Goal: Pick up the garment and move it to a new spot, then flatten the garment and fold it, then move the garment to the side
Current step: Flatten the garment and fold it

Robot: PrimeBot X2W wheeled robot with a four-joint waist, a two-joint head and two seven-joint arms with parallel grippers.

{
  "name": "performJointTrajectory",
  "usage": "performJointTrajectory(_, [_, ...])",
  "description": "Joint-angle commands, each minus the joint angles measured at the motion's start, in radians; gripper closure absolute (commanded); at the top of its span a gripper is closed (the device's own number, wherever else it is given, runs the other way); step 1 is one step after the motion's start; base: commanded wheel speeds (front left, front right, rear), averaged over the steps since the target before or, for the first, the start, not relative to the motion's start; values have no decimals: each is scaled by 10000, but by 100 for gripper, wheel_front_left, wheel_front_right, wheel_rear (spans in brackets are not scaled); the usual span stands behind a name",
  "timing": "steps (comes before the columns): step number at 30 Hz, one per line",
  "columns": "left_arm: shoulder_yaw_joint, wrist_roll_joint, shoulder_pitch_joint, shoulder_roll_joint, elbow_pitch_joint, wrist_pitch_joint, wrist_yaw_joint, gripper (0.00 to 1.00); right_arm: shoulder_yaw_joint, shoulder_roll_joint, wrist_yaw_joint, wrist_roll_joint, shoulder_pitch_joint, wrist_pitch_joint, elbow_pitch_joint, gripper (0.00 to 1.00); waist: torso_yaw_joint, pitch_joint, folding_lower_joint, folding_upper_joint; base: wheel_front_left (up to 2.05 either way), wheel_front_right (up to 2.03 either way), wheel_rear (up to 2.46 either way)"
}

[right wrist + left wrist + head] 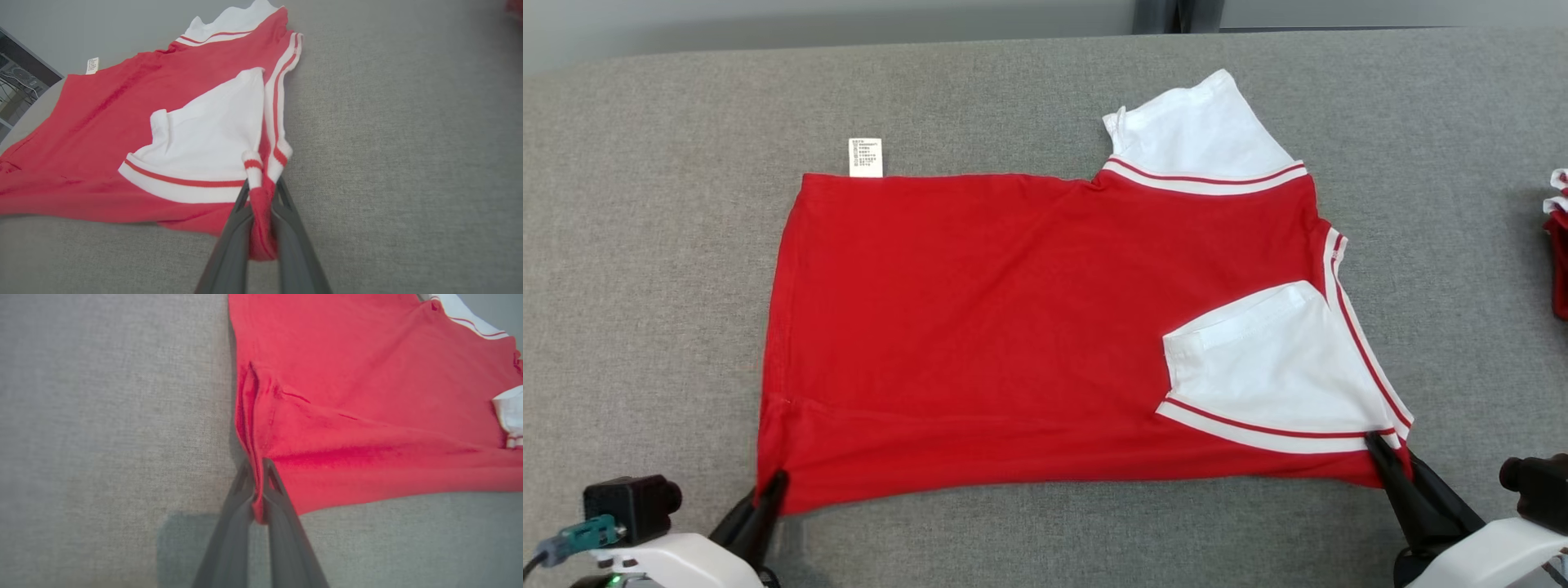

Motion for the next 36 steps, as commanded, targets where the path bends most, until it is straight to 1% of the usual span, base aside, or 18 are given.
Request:
performJointTrajectory(1, [-28, -95, 11, -40, 8, 52, 38, 84, -101, -58, -6, -112, 9, 34, -21, 100, -11, 0, 0, 0, 0, 0, 0])
performJointTrajectory(2, [-101, -68, 22, -76, 15, 39, 32, 53, -125, 10, -6, -165, 73, 111, 36, 77, -20, -2, 0, 0, 0, 0, 0])
performJointTrajectory(3, [-87, -85, -51, -204, 7, -100, 38, 0, -150, 68, -6, -250, 70, 116, 80, 64, -23, -3, 0, 0, 0, 0, 0])
performJointTrajectory(4, [-90, -151, -131, -357, 30, -223, 51, 0, -182, 113, -4, -313, 20, 76, 116, 0, -20, -5, 0, 0, 0, 0, 0])
performJointTrajectory(6, [-35, -138, -294, -574, 80, -580, 79, 0, -310, 120, -4, -554, -155, -132, 201, 0, -11, -12, 0, 0, 0, 0, 0])
performJointTrajectory(10, [437, 44, -675, -1145, 46, -1896, 318, 0, -780, 413, -3, -1015, -627, -898, 230, 0, -11, -38, 0, 0, 0, 0, 0])
performJointTrajectory(13, [669, 331, -1051, -1463, -63, -2816, 471, 0, -1022, 595, -3, -1425, -1076, -1545, 124, 0, -10, -81, 0, 0, 0, 0, 0])
performJointTrajectory(17, [701, 904, -1555, -1662, -224, -3775, 638, 0, -1131, 717, -3, -1924, -1686, -2256, 33, 0, -2, -138, 0, 0, 0, 0, 0])
performJointTrajectory(19, [593, 1340, -1757, -1563, -187, -4081, 705, 0, -1087, 753, -3, -2165, -1929, -2501, 3, 0, -1, -164, 0, 0, 0, 0, 0])
performJointTrajectory(21, [471, 1761, -1950, -1419, -98, -4276, 734, 0, -1003, 771, -3, -2345, -2087, -2645, 39, 0, 1, -188, 0, 0, 0, 0, 0])
performJointTrajectory(24, [247, 2333, -2139, -1257, -24, -4336, 890, 0, -979, 809, -3, -2477, -2238, -2729, 130, 0, 19, -205, 0, 0, 0, 0, 0])
performJointTrajectory(30, [34, 2697, -2354, -1104, 45, -4187, 1031, 0, -941, 840, -3, -2510, -2363, -2764, 322, 0, 18, -185, 0, 0, 0, 0, 0])
performJointTrajectory(36, [-91, 2813, -2640, -1009, 4, -4021, 1035, 0, -903, 836, -3, -2444, -2554, -2776, 407, 0, -5, 10, 0, 0, 0, 0, 0])
